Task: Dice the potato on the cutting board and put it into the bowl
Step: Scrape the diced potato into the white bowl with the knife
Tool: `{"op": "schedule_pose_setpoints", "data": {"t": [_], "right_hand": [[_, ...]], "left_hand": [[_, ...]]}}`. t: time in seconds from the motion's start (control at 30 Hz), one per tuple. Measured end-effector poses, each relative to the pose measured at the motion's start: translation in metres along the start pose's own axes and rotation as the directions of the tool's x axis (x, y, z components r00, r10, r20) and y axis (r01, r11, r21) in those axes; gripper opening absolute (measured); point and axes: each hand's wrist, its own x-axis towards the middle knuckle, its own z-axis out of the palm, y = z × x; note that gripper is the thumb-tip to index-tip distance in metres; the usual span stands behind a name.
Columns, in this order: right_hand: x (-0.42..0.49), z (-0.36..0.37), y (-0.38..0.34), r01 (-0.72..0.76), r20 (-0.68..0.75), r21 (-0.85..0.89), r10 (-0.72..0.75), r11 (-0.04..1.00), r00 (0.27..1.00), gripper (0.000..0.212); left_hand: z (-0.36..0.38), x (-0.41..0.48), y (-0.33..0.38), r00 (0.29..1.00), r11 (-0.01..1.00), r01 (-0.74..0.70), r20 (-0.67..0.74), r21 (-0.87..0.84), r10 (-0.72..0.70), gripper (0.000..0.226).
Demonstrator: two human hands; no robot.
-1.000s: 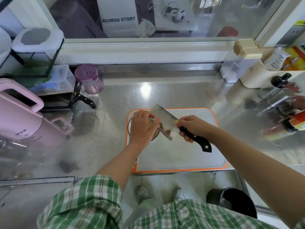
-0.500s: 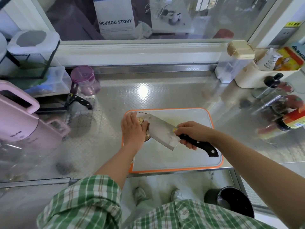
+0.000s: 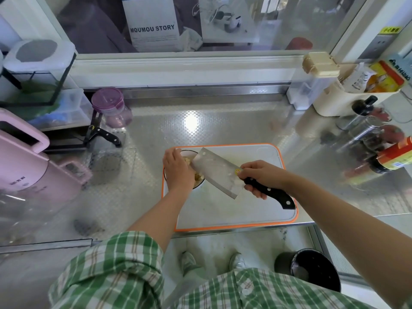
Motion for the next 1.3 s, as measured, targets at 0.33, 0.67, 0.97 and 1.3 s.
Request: {"op": "schedule_pose_setpoints", "data": {"t": [0.33, 0.67, 0.97, 1.3], "right_hand": [[0.005, 0.007, 0.0, 0.038, -0.077, 0.067, -0.033, 0.997, 0.996, 0.021], [0.0, 0.003, 0.007, 0.029, -0.029, 0.026, -0.028, 0.999, 0.999, 0.017], [-0.002, 0.001, 0.014, 0.051, -0.155, 0.126, -0.031, 0.991, 0.987, 0.02], [0.001, 0.006, 0.026, 0.047, -0.181, 0.184, -0.013, 0.982, 0.983, 0.022]], "left_hand": [[-0.004, -0.011, 0.004, 0.994, 0.998, -0.036, 0.1, -0.045, 0.04, 0.063], [-0.002, -0.014, 0.014, 0.998, 0.999, 0.017, 0.054, 0.028, -0.019, 0.053], [-0.008, -0.016, 0.007, 0.995, 0.995, -0.098, 0.032, -0.014, 0.098, 0.048], [-0.009, -0.034, 0.0, 0.934, 0.97, -0.224, 0.264, -0.096, 0.242, 0.031]]}}
